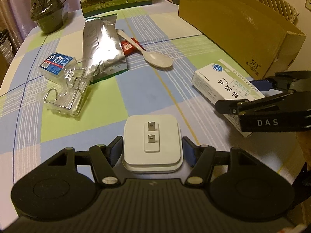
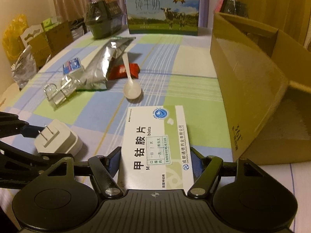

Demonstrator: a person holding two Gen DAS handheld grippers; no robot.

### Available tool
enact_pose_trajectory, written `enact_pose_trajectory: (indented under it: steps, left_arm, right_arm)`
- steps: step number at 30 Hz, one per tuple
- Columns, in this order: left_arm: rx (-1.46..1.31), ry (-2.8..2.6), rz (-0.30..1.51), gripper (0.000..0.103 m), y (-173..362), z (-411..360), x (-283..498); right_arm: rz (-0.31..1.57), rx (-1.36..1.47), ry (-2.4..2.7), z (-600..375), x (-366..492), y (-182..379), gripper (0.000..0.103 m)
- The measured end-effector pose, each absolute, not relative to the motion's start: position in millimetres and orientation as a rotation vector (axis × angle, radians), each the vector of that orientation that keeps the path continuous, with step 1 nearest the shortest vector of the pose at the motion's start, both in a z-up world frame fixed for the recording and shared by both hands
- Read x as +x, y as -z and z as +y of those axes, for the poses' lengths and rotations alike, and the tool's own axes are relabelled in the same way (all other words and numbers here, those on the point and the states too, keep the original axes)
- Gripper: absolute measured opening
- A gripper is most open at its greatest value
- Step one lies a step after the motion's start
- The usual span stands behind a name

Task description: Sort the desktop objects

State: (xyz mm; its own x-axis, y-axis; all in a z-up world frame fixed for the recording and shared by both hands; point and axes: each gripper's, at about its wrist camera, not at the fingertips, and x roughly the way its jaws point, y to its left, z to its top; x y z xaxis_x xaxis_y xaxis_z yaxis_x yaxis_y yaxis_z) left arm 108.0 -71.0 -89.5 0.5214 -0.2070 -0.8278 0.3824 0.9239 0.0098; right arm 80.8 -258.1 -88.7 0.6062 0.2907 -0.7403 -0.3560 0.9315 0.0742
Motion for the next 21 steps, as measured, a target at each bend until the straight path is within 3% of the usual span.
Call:
enact_pose_trajectory:
  steps: [21]
  left_arm:
    - [0.163, 0.328, 0.88, 0.06, 28, -102, 84]
  right_arm:
    - [0.685, -0.022, -0.335, -299, 46, -3, 0.068]
